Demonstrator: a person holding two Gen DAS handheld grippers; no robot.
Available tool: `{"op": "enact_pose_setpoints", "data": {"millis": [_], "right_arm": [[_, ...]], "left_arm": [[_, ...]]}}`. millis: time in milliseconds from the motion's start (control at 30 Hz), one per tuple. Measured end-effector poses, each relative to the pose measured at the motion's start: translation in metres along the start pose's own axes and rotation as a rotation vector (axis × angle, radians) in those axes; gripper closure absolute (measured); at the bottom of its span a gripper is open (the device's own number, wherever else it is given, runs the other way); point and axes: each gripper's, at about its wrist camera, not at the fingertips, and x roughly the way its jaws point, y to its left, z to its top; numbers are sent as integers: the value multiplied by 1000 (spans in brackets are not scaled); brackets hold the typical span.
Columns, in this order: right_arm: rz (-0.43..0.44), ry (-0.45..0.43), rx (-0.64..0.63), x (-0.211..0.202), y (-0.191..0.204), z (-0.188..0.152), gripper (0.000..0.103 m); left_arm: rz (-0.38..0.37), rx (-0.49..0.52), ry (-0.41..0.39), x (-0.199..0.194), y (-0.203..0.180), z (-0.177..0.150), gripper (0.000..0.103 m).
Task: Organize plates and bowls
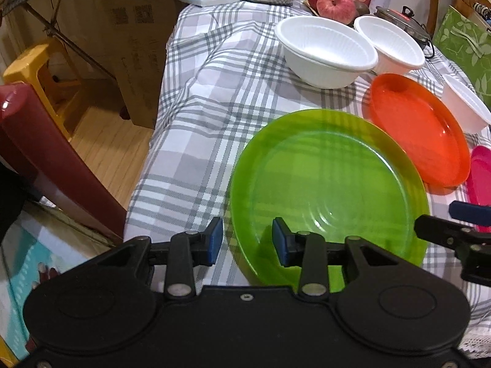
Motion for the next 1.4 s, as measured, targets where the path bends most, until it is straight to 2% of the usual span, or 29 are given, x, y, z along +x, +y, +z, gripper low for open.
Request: {"op": "enact_pose_setpoints", "data": {"millis": [100, 233, 300, 433, 600, 767, 833, 933, 1100, 1400], "right_arm": [[7, 20, 12, 6, 0, 4, 41], [-2, 39, 7, 13, 2, 8, 44], [0, 46, -1, 15, 2, 9, 44], [-7, 54, 4, 16, 0, 10, 44], [-12, 61, -4, 19, -1, 12, 44], [-9, 62, -46, 22, 6, 14, 45], [2, 57, -82, 23, 12, 13, 52], [-19, 49, -134, 23, 25, 13, 51], [43, 46, -147, 28, 38, 21, 51], [69, 45, -219, 45, 68, 44, 51]], "left_arm": [[-20, -12, 3, 4, 2, 3, 57], [-40, -9, 5, 7, 3, 6, 57], [-37, 3, 1, 6, 4, 8, 57], [-61, -39, -15, 2, 16, 8, 57], [-49, -29, 8, 9, 19, 12, 57], [-117, -20, 15, 14, 12, 15, 57], [-116, -2, 12, 13, 8, 15, 57], [-118, -3, 6, 10, 12, 13, 57], [-97, -74, -6, 5, 36, 11, 57], [-66, -140, -23, 1, 64, 13, 57]]}}
